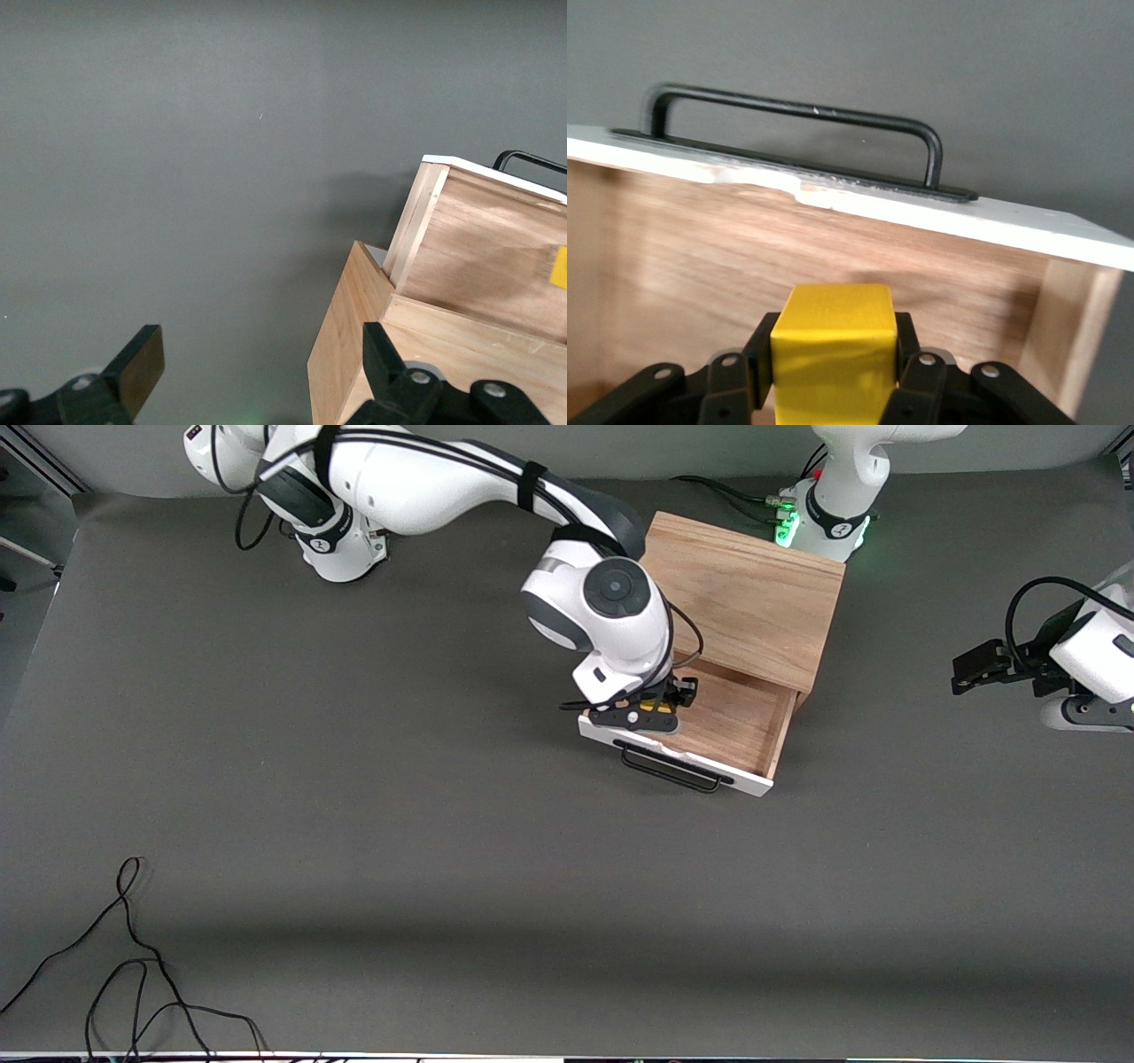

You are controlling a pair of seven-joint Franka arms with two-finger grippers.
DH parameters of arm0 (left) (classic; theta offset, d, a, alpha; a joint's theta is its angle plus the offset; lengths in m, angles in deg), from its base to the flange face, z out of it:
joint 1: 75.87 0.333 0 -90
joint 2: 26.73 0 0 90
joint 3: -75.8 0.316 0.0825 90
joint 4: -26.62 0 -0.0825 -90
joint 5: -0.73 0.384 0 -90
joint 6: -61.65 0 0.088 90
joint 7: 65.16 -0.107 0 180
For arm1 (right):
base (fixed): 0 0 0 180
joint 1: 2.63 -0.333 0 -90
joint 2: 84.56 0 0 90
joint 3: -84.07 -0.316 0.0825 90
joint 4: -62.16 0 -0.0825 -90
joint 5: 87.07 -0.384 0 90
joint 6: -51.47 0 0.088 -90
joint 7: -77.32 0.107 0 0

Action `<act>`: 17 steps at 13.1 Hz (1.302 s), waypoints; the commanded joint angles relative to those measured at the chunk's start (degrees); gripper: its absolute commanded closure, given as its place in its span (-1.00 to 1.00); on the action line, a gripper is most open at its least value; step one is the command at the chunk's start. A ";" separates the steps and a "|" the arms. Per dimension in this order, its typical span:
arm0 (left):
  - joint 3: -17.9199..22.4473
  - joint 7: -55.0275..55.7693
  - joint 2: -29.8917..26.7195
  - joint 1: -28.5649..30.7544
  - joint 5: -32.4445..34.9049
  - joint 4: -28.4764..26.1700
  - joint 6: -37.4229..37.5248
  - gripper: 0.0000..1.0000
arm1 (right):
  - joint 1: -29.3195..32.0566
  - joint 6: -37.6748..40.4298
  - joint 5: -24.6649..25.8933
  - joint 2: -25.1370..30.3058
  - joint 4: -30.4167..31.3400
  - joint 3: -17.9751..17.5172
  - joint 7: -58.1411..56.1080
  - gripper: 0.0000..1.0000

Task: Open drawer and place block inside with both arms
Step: 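Lower the cube into the drawer and open the right gripper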

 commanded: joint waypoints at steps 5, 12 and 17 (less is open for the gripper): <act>-0.38 -1.04 -0.58 0.29 0.73 -0.64 0.36 -1.00 | -1.69 -0.47 3.63 -0.12 0.32 0.32 2.72 -1.00; -0.38 -0.95 -0.58 0.11 0.73 -0.64 0.44 -1.00 | -0.82 0.24 4.01 2.42 -0.56 0.06 3.86 -1.00; -0.38 -0.95 -0.58 0.03 0.73 -0.64 0.44 -1.00 | 11.98 6.99 3.83 8.74 -0.30 -8.08 1.07 -1.00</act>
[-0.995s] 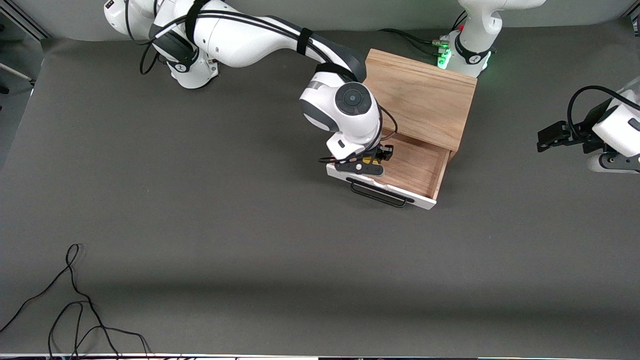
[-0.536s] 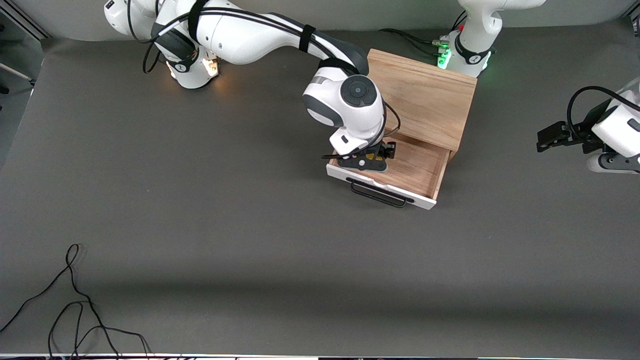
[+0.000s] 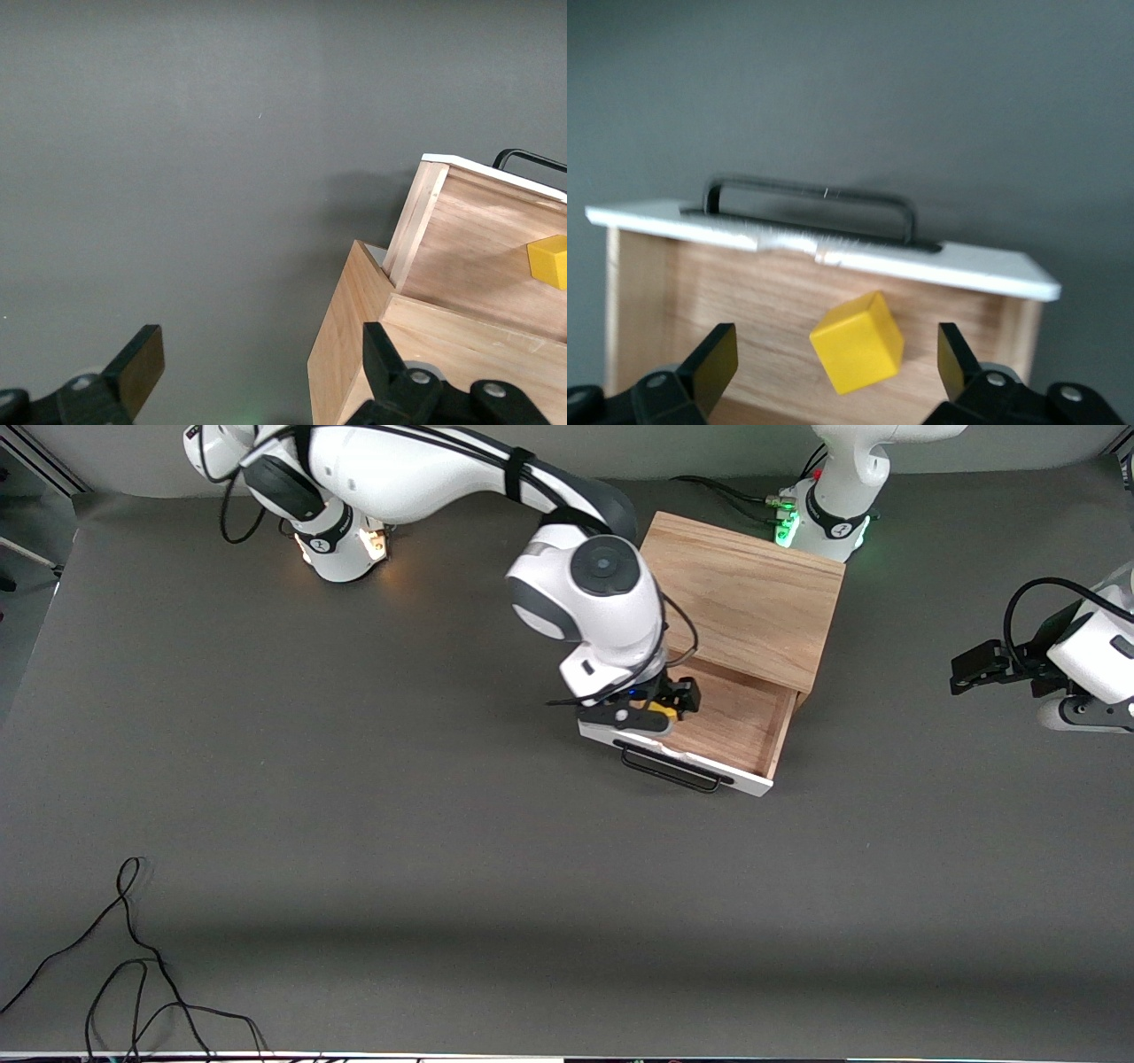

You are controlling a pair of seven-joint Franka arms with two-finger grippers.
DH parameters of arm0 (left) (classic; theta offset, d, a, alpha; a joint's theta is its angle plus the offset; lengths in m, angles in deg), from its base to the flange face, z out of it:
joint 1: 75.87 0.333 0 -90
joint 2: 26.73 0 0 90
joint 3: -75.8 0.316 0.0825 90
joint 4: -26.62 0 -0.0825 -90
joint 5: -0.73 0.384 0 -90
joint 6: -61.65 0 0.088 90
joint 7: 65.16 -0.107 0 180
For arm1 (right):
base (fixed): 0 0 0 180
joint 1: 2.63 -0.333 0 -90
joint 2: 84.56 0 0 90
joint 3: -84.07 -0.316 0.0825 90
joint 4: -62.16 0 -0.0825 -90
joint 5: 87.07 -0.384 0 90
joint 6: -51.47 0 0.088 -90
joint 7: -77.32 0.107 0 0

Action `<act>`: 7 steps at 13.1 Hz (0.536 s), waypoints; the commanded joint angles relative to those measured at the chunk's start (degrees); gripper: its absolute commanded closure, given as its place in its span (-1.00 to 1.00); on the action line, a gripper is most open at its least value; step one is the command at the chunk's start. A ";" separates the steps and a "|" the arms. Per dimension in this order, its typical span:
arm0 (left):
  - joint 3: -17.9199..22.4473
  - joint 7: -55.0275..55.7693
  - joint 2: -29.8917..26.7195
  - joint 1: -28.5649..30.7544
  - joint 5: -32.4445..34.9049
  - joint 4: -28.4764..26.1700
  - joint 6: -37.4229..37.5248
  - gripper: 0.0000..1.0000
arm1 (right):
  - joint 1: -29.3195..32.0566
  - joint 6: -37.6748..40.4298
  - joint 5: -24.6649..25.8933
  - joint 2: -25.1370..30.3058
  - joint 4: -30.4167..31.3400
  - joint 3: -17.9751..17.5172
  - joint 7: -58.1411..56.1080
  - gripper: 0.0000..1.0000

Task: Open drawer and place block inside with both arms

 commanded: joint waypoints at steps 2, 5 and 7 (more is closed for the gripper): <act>-0.28 -0.87 -0.54 0.03 0.81 -0.56 0.44 -1.00 | 13.62 6.89 1.00 6.28 1.64 -8.51 -7.22 -1.00; -0.28 -0.87 -0.54 -0.06 0.81 -0.56 0.44 -1.00 | 21.63 12.43 0.73 11.28 2.78 -8.87 -16.97 -1.00; -0.28 -0.87 -0.46 -0.06 0.73 -0.56 0.44 -1.00 | 27.43 12.97 0.65 16.28 6.89 -9.57 -22.61 -1.00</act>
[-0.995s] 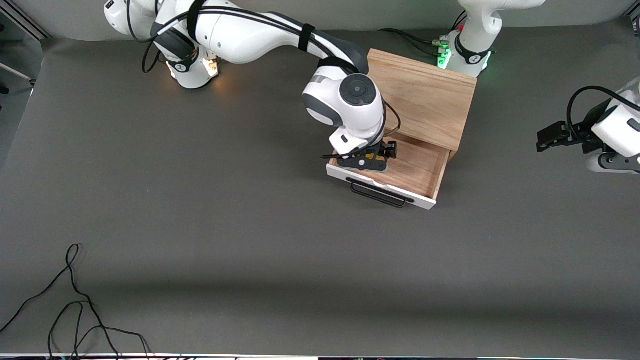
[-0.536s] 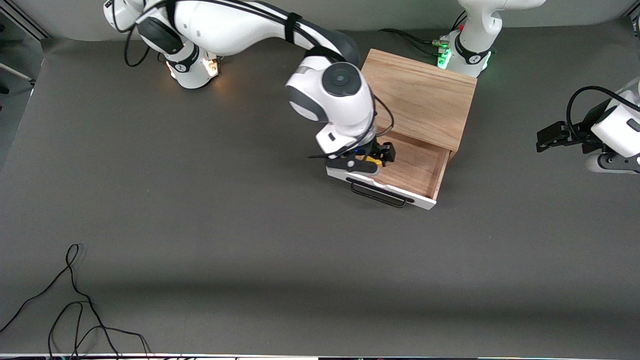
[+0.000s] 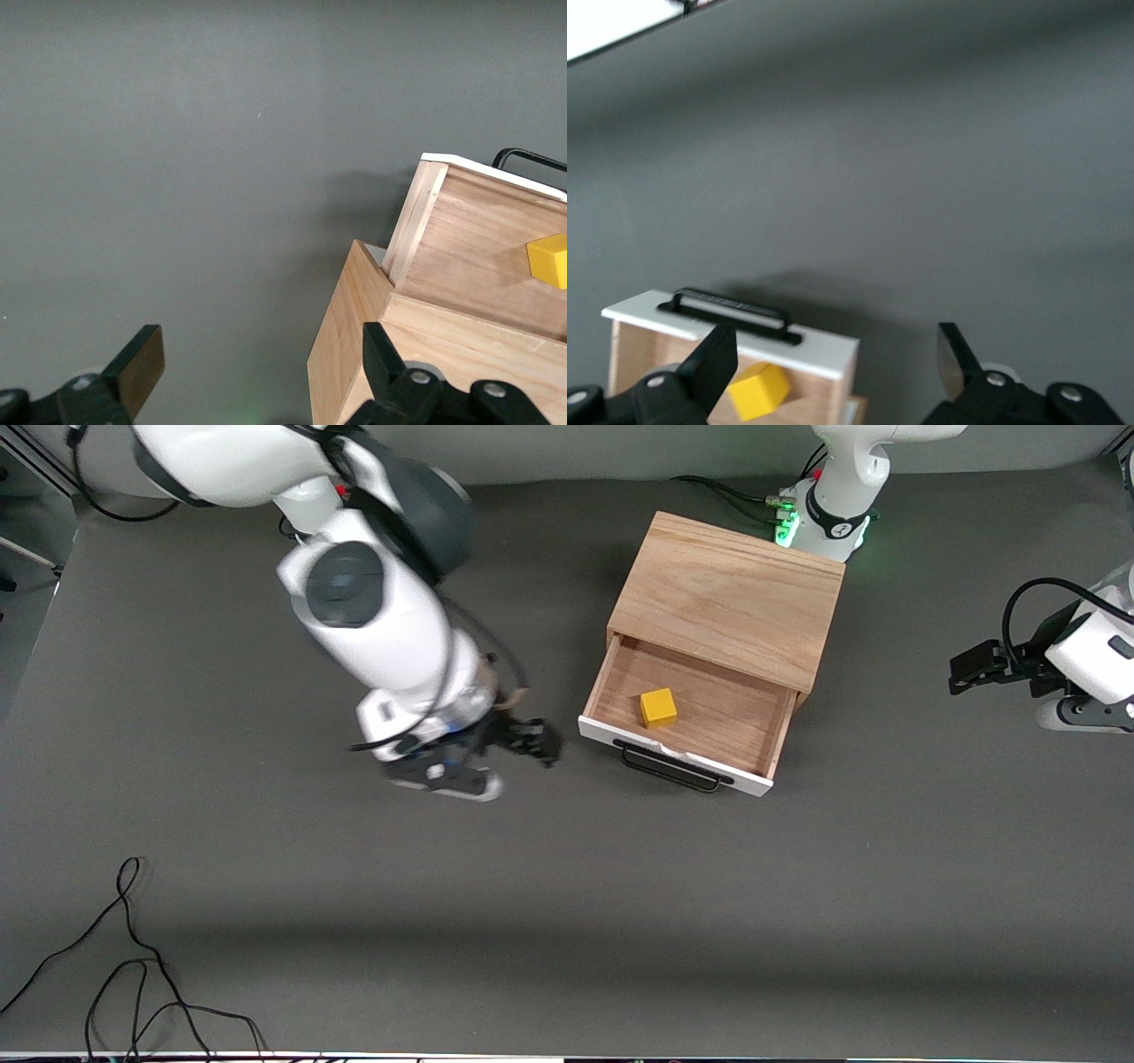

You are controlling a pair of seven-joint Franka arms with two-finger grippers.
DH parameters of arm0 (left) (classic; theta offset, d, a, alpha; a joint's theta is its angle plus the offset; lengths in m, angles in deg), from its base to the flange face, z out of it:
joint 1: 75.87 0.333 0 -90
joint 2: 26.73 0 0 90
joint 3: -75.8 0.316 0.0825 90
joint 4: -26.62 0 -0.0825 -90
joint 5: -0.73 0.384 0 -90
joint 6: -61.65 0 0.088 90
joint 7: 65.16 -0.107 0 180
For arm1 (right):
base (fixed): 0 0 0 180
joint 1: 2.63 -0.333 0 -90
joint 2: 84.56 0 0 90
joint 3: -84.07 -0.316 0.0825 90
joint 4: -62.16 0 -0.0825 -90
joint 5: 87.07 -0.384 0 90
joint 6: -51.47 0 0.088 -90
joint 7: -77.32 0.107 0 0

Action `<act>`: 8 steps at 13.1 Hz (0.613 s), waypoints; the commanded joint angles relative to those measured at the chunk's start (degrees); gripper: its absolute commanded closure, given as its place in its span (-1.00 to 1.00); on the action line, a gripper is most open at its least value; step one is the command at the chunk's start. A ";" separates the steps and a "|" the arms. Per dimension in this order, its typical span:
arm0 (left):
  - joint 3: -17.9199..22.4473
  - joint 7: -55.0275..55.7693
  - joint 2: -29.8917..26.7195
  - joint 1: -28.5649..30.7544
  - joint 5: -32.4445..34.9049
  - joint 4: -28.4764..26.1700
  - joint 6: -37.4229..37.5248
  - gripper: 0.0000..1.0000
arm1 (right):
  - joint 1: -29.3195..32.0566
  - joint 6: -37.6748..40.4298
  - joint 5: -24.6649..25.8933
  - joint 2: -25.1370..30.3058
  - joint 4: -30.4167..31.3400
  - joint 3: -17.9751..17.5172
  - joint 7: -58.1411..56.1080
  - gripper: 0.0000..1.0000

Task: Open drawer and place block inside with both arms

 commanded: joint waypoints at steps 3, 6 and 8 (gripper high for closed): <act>-0.16 -0.86 -0.48 -0.15 0.81 -0.53 0.44 -1.00 | 10.80 0.28 0.49 12.40 14.28 -0.52 -6.41 -1.00; -0.16 -0.86 -0.48 -0.15 0.81 -0.53 0.44 -1.00 | 14.94 1.50 -2.92 16.10 17.55 3.59 -14.81 -1.00; -0.16 -0.86 -0.48 -0.15 0.81 -0.53 0.44 -1.00 | 14.51 2.56 -8.28 18.38 17.81 11.49 -23.33 -1.00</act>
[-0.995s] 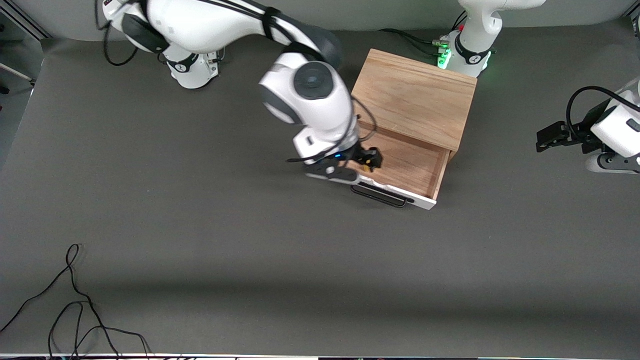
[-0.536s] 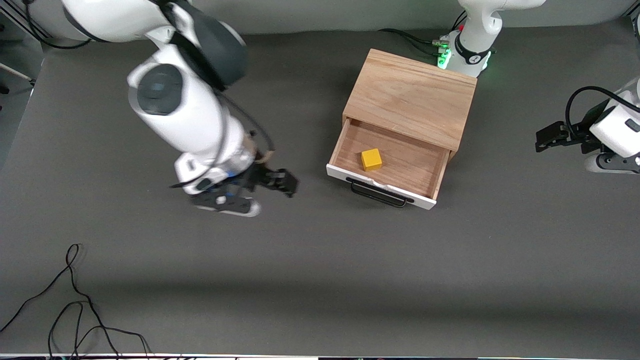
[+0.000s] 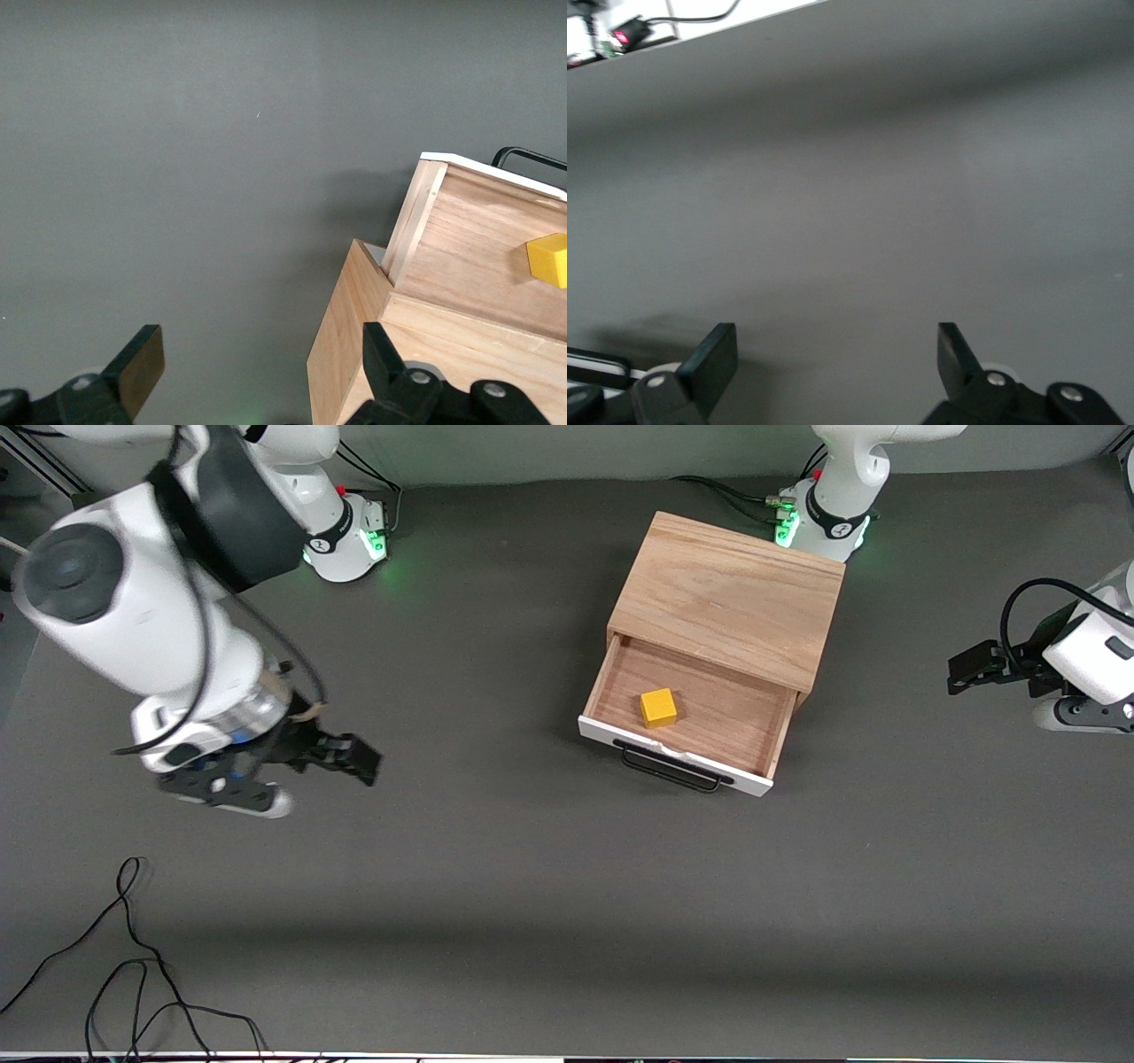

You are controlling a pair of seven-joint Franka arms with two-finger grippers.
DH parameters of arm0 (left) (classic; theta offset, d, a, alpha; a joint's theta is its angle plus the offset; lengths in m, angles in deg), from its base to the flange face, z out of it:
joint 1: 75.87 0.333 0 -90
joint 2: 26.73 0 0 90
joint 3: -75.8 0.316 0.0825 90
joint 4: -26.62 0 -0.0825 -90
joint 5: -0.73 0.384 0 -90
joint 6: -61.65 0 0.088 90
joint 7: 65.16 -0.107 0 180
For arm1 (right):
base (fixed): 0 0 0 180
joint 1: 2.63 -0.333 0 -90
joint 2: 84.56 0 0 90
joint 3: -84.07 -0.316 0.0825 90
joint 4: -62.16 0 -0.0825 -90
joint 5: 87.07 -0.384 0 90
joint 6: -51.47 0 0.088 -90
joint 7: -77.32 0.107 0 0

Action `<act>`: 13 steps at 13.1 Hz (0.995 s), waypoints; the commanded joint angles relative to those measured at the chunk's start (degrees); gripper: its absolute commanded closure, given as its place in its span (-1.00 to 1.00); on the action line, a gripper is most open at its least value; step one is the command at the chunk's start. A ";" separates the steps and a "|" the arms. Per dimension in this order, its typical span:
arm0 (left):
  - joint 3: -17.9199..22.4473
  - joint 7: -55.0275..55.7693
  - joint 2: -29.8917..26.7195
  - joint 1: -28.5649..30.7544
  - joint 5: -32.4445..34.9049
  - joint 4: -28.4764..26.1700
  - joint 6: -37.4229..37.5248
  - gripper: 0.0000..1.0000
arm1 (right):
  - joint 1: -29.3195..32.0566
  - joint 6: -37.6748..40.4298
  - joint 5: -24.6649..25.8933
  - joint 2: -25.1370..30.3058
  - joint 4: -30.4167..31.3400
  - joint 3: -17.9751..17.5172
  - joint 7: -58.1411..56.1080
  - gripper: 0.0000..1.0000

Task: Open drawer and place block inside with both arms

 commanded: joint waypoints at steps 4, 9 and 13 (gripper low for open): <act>-0.06 -0.85 -0.51 -0.15 0.81 -0.45 0.44 -1.00 | 0.31 -1.64 -7.92 10.14 11.46 15.75 -19.60 -1.00; -0.06 -0.85 -0.51 -0.23 0.81 -0.45 0.44 -1.00 | 0.14 -4.29 -10.23 18.40 22.53 22.10 -26.20 -1.00; -0.14 -0.85 -0.51 -0.23 0.81 -0.45 0.53 -1.00 | 0.13 -4.82 -9.88 21.23 25.63 22.19 -30.32 -1.00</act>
